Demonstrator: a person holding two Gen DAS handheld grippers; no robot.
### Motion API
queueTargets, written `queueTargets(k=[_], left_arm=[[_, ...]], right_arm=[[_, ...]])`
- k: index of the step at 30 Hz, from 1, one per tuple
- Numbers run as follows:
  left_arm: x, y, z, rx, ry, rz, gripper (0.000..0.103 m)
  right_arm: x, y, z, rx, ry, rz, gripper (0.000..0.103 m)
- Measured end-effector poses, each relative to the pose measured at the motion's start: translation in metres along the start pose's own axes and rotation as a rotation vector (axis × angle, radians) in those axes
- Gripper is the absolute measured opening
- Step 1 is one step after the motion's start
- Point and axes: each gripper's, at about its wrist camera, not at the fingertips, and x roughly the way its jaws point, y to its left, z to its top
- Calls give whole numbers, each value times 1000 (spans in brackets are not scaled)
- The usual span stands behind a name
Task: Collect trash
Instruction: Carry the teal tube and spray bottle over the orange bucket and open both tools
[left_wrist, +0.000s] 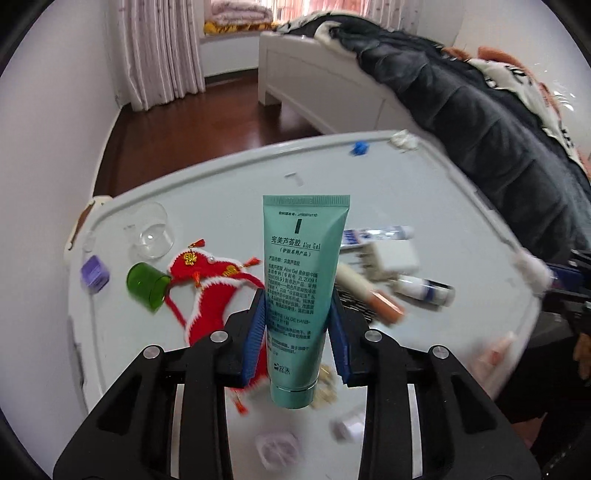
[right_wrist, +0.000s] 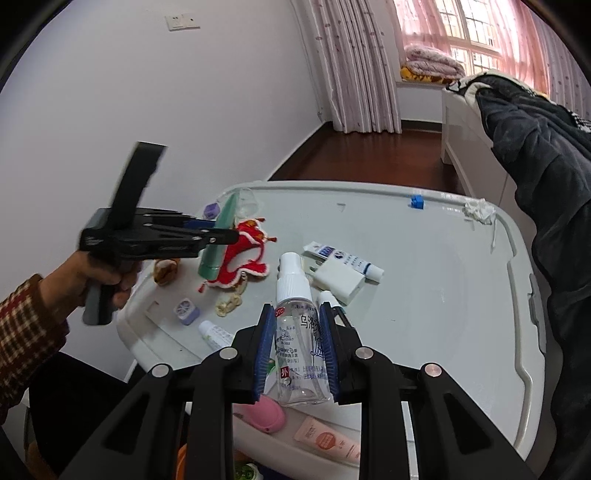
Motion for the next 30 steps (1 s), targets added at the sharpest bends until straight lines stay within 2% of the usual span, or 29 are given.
queueTargets(k=[4, 7, 9, 14, 19, 20, 21, 22, 25, 28, 30], left_arm=[[-41, -26, -17, 10, -35, -19, 31], [-64, -51, -40, 28, -23, -29, 31], [-73, -69, -58, 39, -9, -45, 31], [-73, -110, -132, -4, 98, -156, 31], [-46, -141, -192, -42, 244, -249, 32], [-41, -145, -199, -55, 272, -261, 32], [-38, -147, -206, -65, 291, -266, 37], [-35, -148, -212, -73, 296, -267, 45], [-38, -142, -211, -94, 271, -256, 53], [-48, -129, -195, -110, 195, -251, 58], [-55, -121, -179, -77, 135, -229, 60]], right_arm=[[-15, 11, -6, -12, -12, 9, 25], [-34, 21, -24, -5, -4, 22, 25], [-44, 29, -48, 4, 28, 35, 25], [-39, 47, -131, 51, 200, 70, 25], [-12, 52, -185, 88, 385, 82, 27], [-6, 52, -193, 89, 417, 60, 40], [-4, 51, -196, 93, 432, 51, 51], [-2, 50, -197, 93, 441, 44, 62], [-8, 47, -192, 84, 391, 1, 62], [-19, 40, -183, 93, 313, -35, 67], [-25, 33, -175, 111, 266, -34, 70]])
